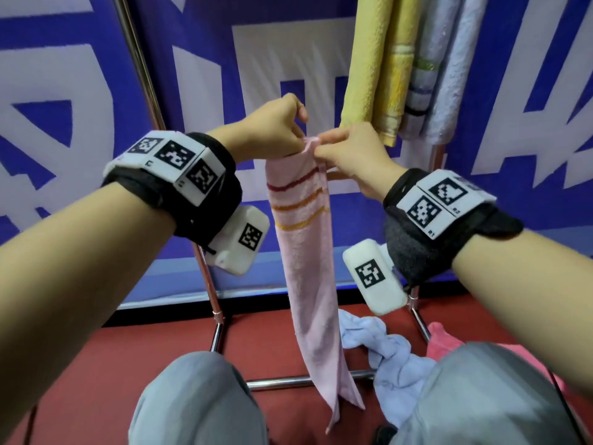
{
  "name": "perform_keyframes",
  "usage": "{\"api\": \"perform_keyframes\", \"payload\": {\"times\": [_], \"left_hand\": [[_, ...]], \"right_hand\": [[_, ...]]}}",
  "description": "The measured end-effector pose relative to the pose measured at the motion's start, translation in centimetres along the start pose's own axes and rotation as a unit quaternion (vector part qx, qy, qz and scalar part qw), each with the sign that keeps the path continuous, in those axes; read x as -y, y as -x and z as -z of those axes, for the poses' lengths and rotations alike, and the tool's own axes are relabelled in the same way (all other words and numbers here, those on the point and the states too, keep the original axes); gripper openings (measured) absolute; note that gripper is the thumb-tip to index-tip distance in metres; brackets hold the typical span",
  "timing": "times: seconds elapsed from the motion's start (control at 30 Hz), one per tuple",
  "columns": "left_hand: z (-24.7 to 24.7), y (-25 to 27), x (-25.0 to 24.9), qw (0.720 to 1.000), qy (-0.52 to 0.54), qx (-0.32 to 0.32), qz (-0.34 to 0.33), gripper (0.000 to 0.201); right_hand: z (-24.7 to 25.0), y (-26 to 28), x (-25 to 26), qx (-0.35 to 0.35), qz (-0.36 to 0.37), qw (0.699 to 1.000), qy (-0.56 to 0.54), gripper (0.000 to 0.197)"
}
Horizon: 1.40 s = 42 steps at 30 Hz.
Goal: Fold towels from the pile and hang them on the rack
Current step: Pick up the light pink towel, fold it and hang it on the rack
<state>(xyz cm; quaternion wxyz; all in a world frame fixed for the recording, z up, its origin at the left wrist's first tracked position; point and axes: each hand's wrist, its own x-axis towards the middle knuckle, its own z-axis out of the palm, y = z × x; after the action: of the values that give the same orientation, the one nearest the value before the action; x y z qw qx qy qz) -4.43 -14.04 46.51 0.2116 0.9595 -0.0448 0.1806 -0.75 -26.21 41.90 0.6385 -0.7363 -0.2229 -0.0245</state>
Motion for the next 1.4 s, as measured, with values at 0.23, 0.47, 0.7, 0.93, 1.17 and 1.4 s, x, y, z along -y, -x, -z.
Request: {"api": "perform_keyframes", "payload": {"times": [0.23,0.47,0.7,0.93,1.17,1.4], "left_hand": [[2.9,-1.5,-1.0,0.998,0.006,-0.059,0.015,0.012],[6.4,-1.6,-0.7,0.999,0.011,-0.038,0.025,0.019],[6.4,-1.5,-0.3,0.981,0.166,-0.096,-0.009,0.008],[4.5,-2.5,-1.4,0.974,-0.173,-0.118,-0.09,0.022],[4.3,-3.5,0.1,0.981,-0.165,-0.091,-0.039,0.012],[6.7,-3.0,-1.0,0.979,-0.026,-0.19,-0.07,0.019]], "right_hand": [[-0.1,-2.0,3.4,-0.057,0.03,0.998,0.027,0.006],[1.5,-3.6,7.0,-0.072,0.033,0.997,-0.02,0.016],[2.4,-3.6,8.2,-0.07,0.049,0.995,-0.054,0.021],[2.5,-3.8,7.2,-0.08,0.038,0.994,-0.062,0.023],[3.6,-4.3,7.2,-0.069,0.033,0.997,-0.025,0.019],[5.1,-3.9,9.3,-0.061,0.073,0.995,0.022,0.018]]}}
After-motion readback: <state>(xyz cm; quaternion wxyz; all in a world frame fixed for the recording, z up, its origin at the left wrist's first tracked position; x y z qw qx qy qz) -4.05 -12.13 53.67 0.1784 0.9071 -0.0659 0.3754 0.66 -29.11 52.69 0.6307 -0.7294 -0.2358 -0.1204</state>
